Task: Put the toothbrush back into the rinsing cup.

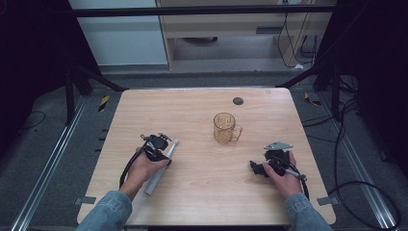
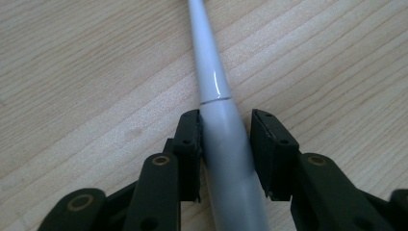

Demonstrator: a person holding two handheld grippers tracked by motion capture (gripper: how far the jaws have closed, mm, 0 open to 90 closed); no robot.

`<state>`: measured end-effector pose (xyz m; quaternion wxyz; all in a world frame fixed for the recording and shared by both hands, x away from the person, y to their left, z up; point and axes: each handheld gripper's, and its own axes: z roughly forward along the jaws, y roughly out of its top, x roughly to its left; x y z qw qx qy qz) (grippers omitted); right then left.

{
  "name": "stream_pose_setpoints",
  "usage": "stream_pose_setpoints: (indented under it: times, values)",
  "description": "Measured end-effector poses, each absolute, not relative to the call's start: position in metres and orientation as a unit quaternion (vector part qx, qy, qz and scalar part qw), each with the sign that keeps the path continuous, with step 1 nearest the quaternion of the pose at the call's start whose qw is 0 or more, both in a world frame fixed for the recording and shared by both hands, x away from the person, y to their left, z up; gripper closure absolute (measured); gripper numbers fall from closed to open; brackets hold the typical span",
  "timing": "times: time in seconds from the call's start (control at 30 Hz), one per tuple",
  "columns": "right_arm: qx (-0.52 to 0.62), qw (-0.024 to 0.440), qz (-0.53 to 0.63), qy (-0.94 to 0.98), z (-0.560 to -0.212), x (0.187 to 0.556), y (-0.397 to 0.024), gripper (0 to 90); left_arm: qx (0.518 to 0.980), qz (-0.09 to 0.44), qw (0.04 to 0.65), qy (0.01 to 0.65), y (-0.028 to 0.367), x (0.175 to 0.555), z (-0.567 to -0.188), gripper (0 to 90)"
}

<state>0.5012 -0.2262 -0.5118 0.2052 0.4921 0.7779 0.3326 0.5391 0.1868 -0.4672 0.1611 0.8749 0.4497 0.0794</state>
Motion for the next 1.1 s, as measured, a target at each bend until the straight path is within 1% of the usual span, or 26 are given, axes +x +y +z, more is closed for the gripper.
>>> stream_pose_setpoints:
  times: [0.3, 0.47, 1.1]
  values:
    - [0.493, 0.205, 0.333, 0.777, -0.512, 0.501, -0.226, 0.3, 0.876, 0.078, 0.166, 0.446, 0.186, 0.539, -0.467, 66.9]
    - [0.493, 0.205, 0.333, 0.777, -0.512, 0.501, -0.226, 0.3, 0.877, 0.087, 0.17, 0.441, 0.188, 0.539, -0.463, 67.3]
    - [0.493, 0.205, 0.333, 0.777, -0.512, 0.501, -0.226, 0.3, 0.878, 0.117, 0.182, 0.427, 0.192, 0.543, -0.431, 67.8]
